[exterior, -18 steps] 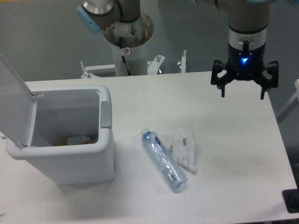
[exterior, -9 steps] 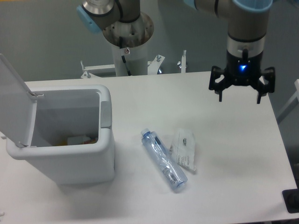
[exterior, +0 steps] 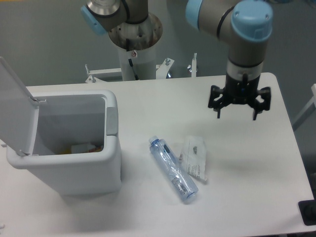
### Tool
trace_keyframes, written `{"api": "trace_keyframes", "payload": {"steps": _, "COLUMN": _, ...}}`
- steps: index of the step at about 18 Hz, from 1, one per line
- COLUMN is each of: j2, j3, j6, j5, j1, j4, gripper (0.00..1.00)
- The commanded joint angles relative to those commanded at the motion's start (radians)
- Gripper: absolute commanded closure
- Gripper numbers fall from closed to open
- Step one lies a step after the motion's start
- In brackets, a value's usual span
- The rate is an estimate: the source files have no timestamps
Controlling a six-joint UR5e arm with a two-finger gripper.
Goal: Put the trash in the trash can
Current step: 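Move the open gripper over the clear plastic wrapper and lower it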
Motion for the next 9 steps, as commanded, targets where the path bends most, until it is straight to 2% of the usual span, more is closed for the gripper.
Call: {"api": "trace_keyframes", "payload": {"steps": 9, "j2": -0.107, "j3": -0.020, "j6": -0.071, "j5": 0.000, "j1": -0.021, "j4": 0.005, "gripper": 0.00}}
